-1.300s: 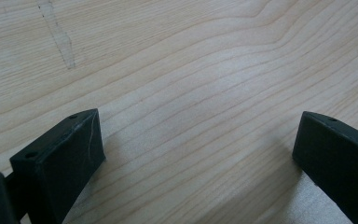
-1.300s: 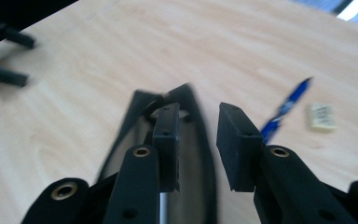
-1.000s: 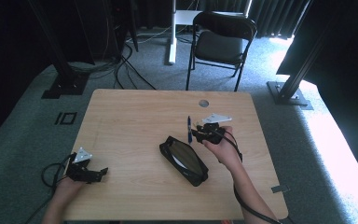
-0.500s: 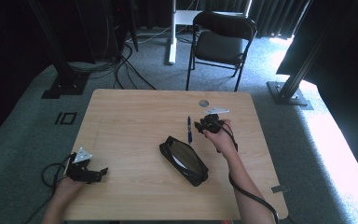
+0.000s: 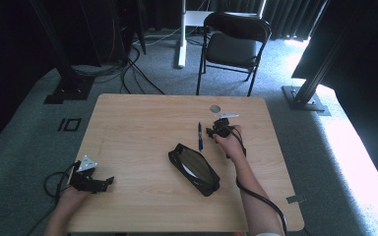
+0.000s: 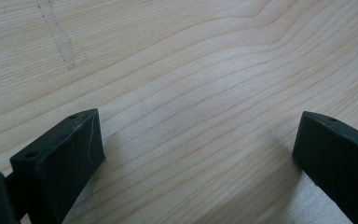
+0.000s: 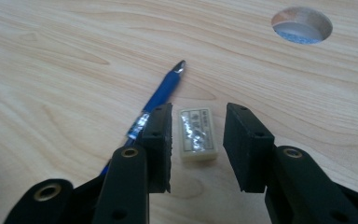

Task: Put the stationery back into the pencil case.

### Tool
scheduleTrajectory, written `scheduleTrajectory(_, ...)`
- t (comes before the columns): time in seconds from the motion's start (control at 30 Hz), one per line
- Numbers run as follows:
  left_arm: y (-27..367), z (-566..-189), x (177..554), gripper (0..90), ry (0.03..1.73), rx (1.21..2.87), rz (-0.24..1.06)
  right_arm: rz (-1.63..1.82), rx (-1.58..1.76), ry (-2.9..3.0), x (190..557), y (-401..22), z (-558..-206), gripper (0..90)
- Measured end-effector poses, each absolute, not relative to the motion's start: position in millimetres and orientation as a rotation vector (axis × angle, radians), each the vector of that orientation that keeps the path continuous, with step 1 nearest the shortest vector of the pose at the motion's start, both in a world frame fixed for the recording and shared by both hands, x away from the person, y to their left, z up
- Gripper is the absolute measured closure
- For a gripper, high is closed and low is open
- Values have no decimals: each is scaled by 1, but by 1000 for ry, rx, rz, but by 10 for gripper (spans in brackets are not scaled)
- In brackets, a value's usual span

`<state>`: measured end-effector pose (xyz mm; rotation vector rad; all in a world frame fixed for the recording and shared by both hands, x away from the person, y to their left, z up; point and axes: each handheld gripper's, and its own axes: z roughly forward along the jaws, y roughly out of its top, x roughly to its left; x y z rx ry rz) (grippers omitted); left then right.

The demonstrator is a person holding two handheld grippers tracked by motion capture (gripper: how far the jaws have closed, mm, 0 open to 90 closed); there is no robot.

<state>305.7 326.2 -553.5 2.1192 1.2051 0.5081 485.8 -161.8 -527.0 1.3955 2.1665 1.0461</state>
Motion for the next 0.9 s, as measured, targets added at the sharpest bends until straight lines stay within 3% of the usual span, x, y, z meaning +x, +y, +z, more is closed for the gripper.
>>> scheduleTrajectory(0.43,326,-553,306,21,1205,2119,508,980,1385,2202,493,-152,-541,622)
scheduleTrajectory(0.57,326,-553,306,21,1205,2119,508,931,1378,2206,493,-150,-543,678)
scheduleTrajectory(0.9,326,-553,306,21,1205,2119,508,958,1419,2205,479,-163,-521,682)
